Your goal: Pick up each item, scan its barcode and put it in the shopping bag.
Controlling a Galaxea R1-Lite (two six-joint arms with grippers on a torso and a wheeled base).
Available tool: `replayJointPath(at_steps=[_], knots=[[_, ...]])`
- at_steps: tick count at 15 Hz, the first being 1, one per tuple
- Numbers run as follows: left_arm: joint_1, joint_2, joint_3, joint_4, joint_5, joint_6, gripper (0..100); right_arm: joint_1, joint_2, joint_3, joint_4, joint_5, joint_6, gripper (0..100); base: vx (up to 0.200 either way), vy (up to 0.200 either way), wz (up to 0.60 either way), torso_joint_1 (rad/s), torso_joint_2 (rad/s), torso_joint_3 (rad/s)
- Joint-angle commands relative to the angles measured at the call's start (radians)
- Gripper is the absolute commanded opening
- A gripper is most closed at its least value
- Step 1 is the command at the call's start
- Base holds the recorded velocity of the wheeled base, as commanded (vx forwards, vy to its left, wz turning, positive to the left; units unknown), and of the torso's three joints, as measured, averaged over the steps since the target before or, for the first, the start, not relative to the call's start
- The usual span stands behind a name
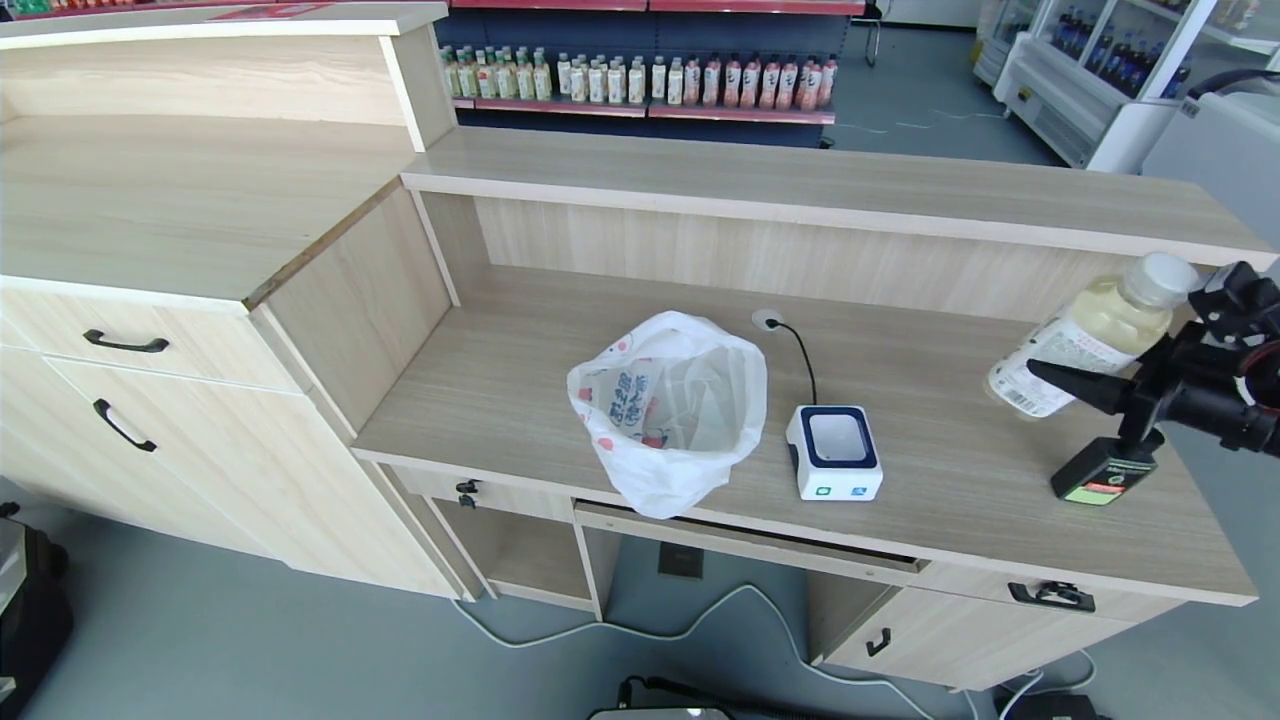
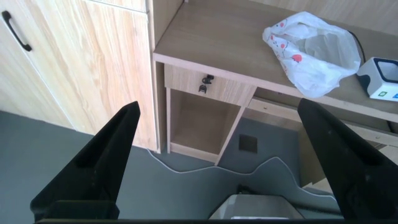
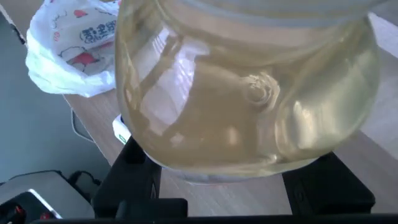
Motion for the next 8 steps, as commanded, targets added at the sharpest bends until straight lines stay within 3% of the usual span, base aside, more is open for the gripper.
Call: replayJointPath(at_steps=[1, 3, 4, 8], knots=[[0.0, 0.0, 0.0, 0.0, 0.001, 0.0, 100, -0.085, -0.191, 0.059, 0.148, -0.175, 0.112, 0, 0.0, 0.0, 0.0, 0.0, 0.0, 0.0], [0.0, 0.0, 0.0, 0.0, -0.001, 0.0, 100, -0.071, -0.244, 0.065, 0.255, -0.446, 0.296, 0, 0.0, 0.0, 0.0, 0.0, 0.0, 0.0], [0.0, 0.0, 0.0, 0.0, 0.001, 0.0, 100, -0.057, -0.258, 0.076, 0.26, -0.554, 0.326, 0, 0.0, 0.0, 0.0, 0.0, 0.0, 0.0], [0.0, 0.0, 0.001, 0.0, 0.001, 0.0, 100, 0.033, -0.28, 0.095, 0.252, -0.968, 0.303, 0, 0.0, 0.0, 0.0, 0.0, 0.0, 0.0]])
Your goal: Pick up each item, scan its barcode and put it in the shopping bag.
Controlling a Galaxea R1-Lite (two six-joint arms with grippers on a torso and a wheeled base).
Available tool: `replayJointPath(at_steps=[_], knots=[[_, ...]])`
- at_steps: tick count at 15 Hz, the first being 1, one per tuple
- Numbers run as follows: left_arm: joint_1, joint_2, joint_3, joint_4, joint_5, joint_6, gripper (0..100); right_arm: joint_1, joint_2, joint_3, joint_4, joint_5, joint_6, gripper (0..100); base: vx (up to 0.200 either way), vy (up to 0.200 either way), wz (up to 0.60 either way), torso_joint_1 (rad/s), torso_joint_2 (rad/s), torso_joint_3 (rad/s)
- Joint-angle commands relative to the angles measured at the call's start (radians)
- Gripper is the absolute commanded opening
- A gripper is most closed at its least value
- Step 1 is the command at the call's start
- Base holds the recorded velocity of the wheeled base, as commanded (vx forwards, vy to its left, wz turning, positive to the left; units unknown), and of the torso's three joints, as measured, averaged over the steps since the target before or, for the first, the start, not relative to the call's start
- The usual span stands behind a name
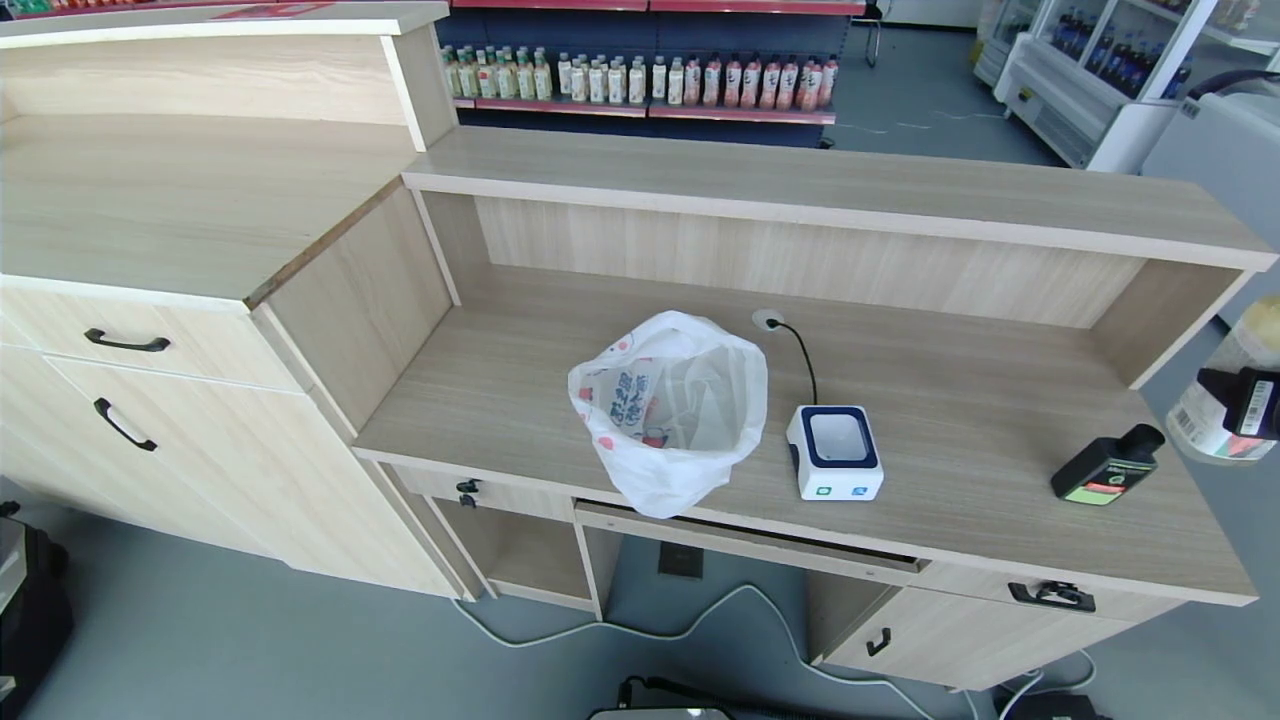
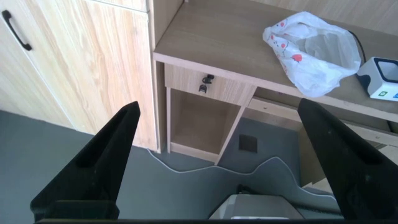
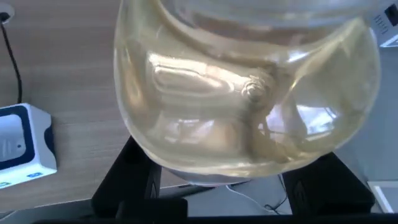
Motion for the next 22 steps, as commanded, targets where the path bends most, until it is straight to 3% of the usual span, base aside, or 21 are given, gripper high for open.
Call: replayJointPath(at_steps=[1, 2, 8, 16, 19, 21, 22], knots=[[0.0, 0.0, 0.0, 0.0, -0.001, -0.001, 100, 0.062, -0.03, 0.007, -0.002, -0.075, -0.026, 0, 0.0, 0.0, 0.0, 0.0, 0.0, 0.0], [0.0, 0.0, 0.0, 0.0, 0.001, -0.001, 100, 0.079, -0.035, 0.008, -0.018, -0.115, -0.062, 0, 0.0, 0.0, 0.0, 0.0, 0.0, 0.0], [0.0, 0.0, 0.0, 0.0, -0.001, -0.001, 100, 0.154, -0.011, 0.033, -0.187, -0.112, -0.146, 0, 0.0, 0.0, 0.0, 0.0, 0.0, 0.0], [0.0, 0.0, 0.001, 0.0, 0.001, -0.001, 100, 0.292, 0.178, 0.011, -0.418, -0.109, -0.201, 0, 0.0, 0.0, 0.6, 0.002, 0.0, 0.001], [0.0, 0.0, 0.0, 0.0, -0.001, -0.001, 100, 0.375, 0.352, -0.012, -0.598, -0.106, -0.224, 0, 0.0, 0.0, 0.6, 0.001, 0.0, 0.001], [0.0, 0.0, 0.001, 0.0, 0.001, -0.001, 100, 0.39, 0.422, -0.03, -0.607, -0.055, -0.195, 0, 0.0, 0.0, 0.0, 0.0, 0.0, 0.0], [0.0, 0.0, 0.0, 0.0, 0.001, -0.001, 100, 0.395, 0.479, -0.041, -0.616, 0.035, -0.149, 0, 0.0, 0.0, 0.0, 0.0, 0.0, 0.0]])
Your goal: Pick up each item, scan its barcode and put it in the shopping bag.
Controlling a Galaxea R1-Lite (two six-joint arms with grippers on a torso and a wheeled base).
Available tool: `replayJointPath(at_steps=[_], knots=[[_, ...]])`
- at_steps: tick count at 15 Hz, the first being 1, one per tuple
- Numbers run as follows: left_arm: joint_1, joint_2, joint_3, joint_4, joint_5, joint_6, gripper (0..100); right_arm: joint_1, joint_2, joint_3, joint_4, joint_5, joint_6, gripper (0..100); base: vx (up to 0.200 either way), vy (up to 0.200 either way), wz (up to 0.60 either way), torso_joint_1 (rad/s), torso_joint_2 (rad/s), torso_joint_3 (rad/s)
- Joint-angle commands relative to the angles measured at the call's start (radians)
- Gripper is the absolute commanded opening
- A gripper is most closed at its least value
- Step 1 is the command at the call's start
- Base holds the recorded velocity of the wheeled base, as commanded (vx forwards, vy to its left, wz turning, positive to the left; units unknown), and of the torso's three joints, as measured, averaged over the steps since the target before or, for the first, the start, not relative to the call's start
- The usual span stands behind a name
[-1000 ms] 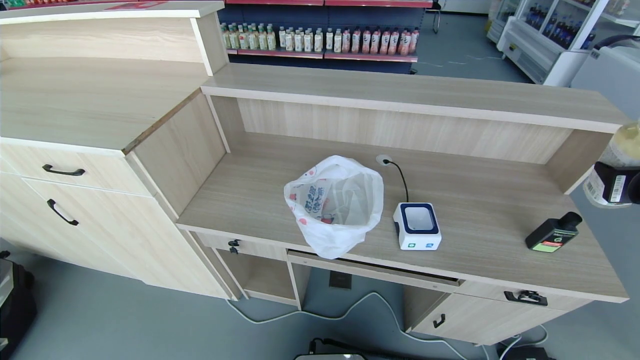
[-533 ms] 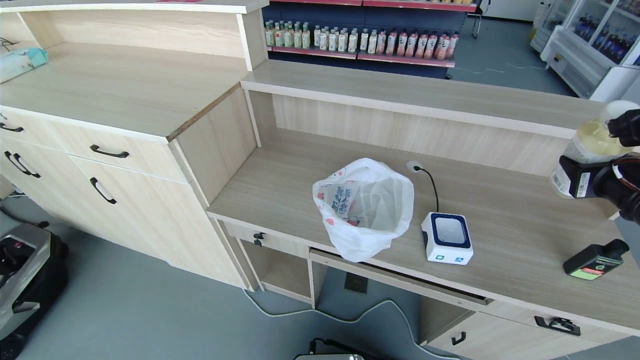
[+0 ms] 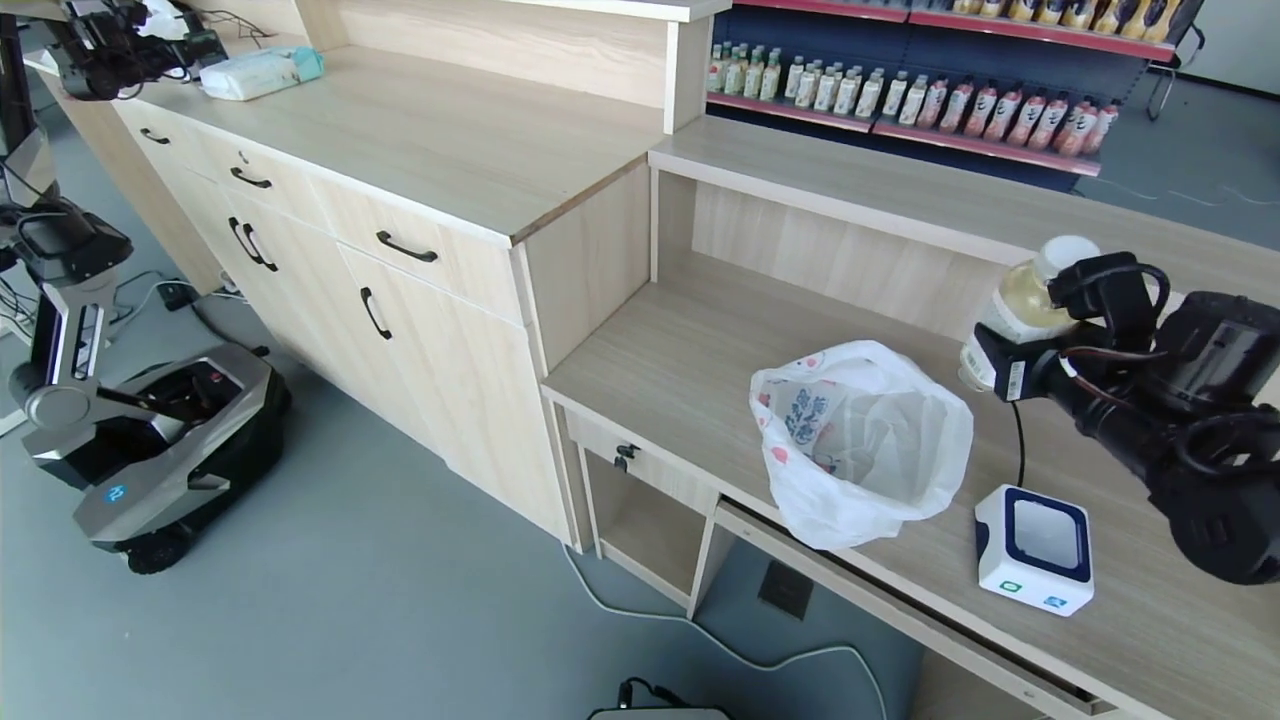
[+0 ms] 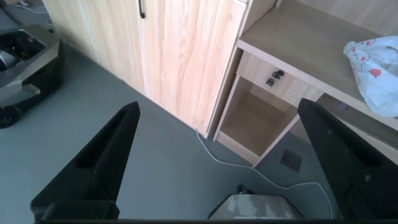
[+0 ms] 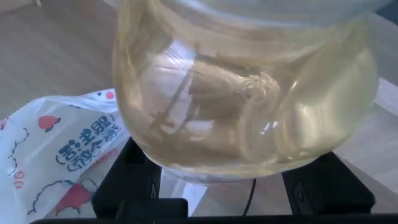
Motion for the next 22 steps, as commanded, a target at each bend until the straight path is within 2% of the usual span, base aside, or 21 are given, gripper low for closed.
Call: replayJointPath(at_steps=[1, 3, 5, 13, 20, 22], knots=[[0.0, 0.0, 0.0, 0.0, 0.001, -0.001, 100, 0.018, 0.162, -0.044, -0.022, 0.101, 0.064, 0, 0.0, 0.0, 0.0, 0.0, 0.0, 0.0], [0.0, 0.0, 0.0, 0.0, -0.001, -0.001, 100, 0.02, 0.234, -0.118, -0.013, 0.169, 0.13, 0, 0.0, 0.0, 0.0, 0.0, 0.0, 0.0], [0.0, 0.0, 0.0, 0.0, 0.001, -0.001, 100, 0.02, 0.291, -0.168, -0.013, 0.188, 0.137, 0, 0.0, 0.0, 0.0, 0.0, 0.0, 0.0], [0.0, 0.0, 0.001, 0.0, 0.001, -0.001, 100, 0.044, 0.436, -0.26, -0.014, 0.196, 0.159, 0, 0.0, 0.0, 0.0, 0.0, 0.0, 0.0], [0.0, 0.0, 0.001, 0.0, 0.001, -0.001, 100, 0.053, 0.575, -0.421, -0.008, 0.201, 0.153, 0, 0.0, 0.0, 0.0, 0.0, 0.0, 0.0], [0.0, 0.0, 0.0, 0.0, 0.001, -0.001, 100, 0.053, 0.596, -0.43, -0.008, 0.202, 0.151, 0, 0.0, 0.0, 0.0, 0.0, 0.0, 0.0]])
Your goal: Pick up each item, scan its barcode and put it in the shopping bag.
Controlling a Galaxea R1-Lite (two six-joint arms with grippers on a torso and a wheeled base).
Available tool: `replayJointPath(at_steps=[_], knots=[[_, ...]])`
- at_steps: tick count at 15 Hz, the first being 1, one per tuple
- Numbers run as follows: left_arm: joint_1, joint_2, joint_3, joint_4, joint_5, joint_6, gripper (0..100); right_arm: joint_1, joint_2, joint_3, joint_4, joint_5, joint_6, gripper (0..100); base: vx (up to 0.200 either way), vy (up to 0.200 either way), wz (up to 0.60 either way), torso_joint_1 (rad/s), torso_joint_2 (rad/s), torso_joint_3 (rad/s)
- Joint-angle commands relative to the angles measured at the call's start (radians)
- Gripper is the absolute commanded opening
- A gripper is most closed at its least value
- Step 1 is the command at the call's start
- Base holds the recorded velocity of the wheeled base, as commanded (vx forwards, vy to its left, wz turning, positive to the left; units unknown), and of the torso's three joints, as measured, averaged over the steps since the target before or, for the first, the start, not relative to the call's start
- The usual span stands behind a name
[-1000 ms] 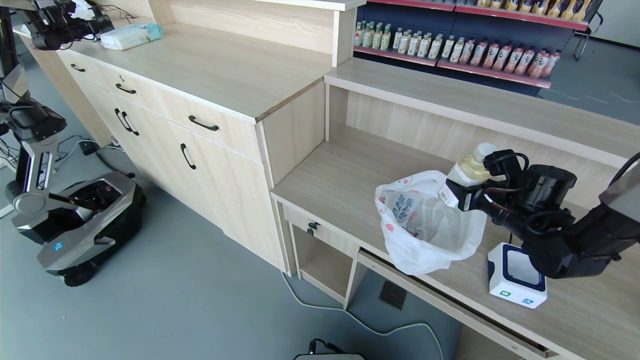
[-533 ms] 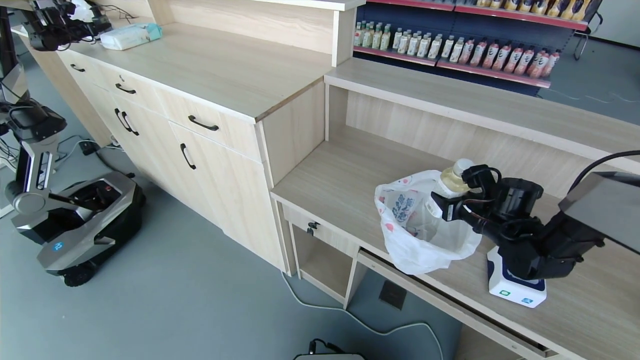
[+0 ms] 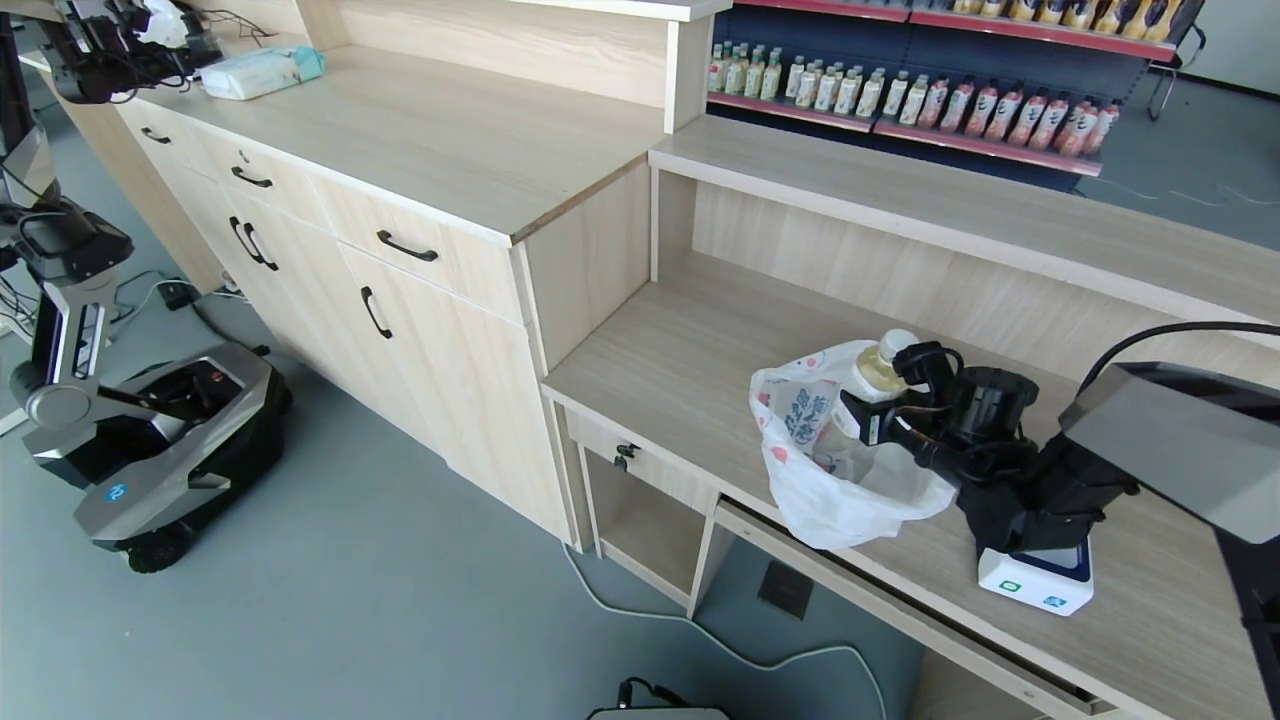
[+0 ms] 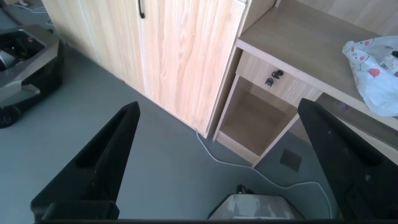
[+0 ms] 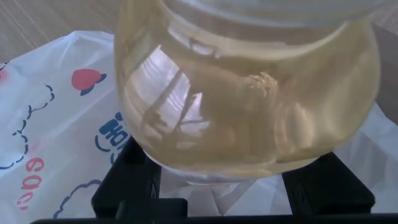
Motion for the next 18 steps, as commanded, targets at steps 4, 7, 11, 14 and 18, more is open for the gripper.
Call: replayJointPath(at_steps=[4, 7, 11, 14, 18], knots=[[0.001, 0.0, 0.0, 0.0, -0.001, -0.001, 100, 0.0, 0.056, -0.005, -0.002, 0.0, -0.002, 0, 0.0, 0.0, 0.0, 0.0, 0.0, 0.0], [0.001, 0.0, 0.0, 0.0, -0.001, -0.001, 100, 0.0, 0.063, -0.009, -0.002, 0.0, -0.002, 0, 0.0, 0.0, 0.0, 0.0, 0.0, 0.0], [0.001, 0.0, 0.0, 0.0, -0.001, -0.001, 100, 0.008, 0.057, -0.006, -0.002, -0.001, -0.002, 100, 0.0, 0.0, 0.0, 0.0, 0.0, 0.0], [0.001, 0.0, 0.001, 0.0, 0.001, -0.001, 100, 0.011, 0.008, 0.008, 0.0, 0.0, 0.007, 100, 0.0, 0.0, 0.0, 0.0, 0.0, 0.0], [0.001, 0.0, 0.001, 0.0, 0.001, -0.001, 100, 0.008, -0.134, 0.078, 0.03, 0.0, 0.005, 100, 0.0, 0.0, 0.0, 0.0, 0.0, 0.0]])
